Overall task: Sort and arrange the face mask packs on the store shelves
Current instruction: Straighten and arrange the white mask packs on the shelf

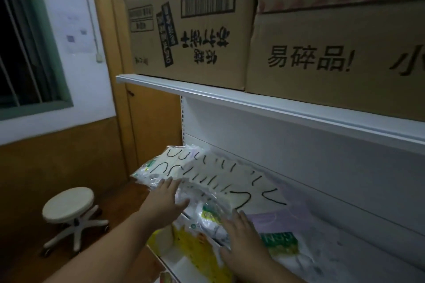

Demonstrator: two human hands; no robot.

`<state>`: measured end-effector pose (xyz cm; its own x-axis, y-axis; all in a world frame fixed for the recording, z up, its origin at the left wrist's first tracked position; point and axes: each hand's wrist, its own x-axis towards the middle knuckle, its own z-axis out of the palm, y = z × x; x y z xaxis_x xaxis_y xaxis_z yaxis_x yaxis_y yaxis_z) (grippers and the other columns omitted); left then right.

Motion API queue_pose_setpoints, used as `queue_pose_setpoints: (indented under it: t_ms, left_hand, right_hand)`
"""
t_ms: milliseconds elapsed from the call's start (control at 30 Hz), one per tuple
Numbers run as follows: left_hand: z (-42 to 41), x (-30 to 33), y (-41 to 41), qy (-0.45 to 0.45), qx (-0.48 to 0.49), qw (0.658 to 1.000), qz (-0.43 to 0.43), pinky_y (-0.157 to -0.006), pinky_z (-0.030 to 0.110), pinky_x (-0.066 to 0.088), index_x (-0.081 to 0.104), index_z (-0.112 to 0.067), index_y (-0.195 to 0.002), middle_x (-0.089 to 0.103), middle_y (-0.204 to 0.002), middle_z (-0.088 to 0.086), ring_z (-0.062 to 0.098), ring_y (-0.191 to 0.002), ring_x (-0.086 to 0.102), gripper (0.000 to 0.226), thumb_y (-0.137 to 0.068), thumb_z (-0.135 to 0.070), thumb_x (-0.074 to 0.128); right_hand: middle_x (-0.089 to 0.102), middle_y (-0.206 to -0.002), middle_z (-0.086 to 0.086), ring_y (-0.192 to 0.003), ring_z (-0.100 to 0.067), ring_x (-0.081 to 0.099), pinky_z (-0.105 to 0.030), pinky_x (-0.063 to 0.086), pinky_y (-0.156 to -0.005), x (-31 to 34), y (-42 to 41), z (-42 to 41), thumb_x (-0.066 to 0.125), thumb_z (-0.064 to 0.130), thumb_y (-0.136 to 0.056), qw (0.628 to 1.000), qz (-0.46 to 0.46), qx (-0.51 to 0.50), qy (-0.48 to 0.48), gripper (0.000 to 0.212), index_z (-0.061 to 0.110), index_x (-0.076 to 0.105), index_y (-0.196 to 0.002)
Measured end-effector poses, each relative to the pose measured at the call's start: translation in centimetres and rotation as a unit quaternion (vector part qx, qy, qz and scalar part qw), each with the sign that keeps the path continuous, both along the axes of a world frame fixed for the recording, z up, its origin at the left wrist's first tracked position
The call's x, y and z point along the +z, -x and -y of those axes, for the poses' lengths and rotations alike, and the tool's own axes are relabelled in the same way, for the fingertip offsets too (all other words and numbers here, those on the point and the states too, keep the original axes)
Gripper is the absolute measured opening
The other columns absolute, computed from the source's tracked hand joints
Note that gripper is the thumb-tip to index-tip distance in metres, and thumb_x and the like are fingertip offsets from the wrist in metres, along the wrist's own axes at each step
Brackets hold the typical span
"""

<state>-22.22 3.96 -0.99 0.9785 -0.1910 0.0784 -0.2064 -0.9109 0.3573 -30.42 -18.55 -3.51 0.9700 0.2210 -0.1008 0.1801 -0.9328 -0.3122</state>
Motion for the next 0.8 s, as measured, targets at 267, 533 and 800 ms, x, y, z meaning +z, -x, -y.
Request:
queue_pose_setpoints:
  t_ms: [267,533,800]
  left_hand:
    - [-5.3,0.0,-7.3,-0.012,0.070,0.996,-0.059,-0.118,0.038,0.022,0.015,-0.024,-0.153,0.010,-0.161,0.004,0.023,-0.148,0.011,0.075,-0.093,-0.056,0.046]
    - [-6.9,-0.9,-12.3,-0.002,0.081,0.994,-0.075,-0.117,0.036,0.017,0.015,-0.027,-0.153,0.010,-0.162,0.001,0.020,-0.148,0.009,0.074,-0.093,-0.057,0.046]
    - [-9.9,-2.4,-18.3,0.055,0.052,0.995,-0.070,-0.118,0.038,0.024,0.019,-0.023,-0.152,0.018,-0.159,-0.002,0.019,-0.145,0.020,0.071,-0.094,-0.050,0.049]
  right_hand:
    - [-0.010,-0.160,-0.006,-0.147,-0.026,-0.012,-0.042,-0.002,-0.119,-0.6,-10.6,-5.9,0.045,0.046,-0.092,0.998,0.028,0.049,-0.029,0.073,0.030,0.007,-0.152]
    - [-0.007,-0.161,-0.007,-0.147,-0.027,-0.010,-0.042,0.001,-0.119,-1.1,-17.5,-8.7,0.043,0.043,-0.093,0.997,0.028,0.055,-0.046,0.069,0.030,0.010,-0.152]
    - [-0.008,-0.161,-0.008,-0.147,-0.027,-0.010,-0.043,0.002,-0.119,-3.4,-23.2,-12.2,0.044,0.044,-0.091,0.999,0.021,0.041,-0.023,0.069,0.036,0.011,-0.151]
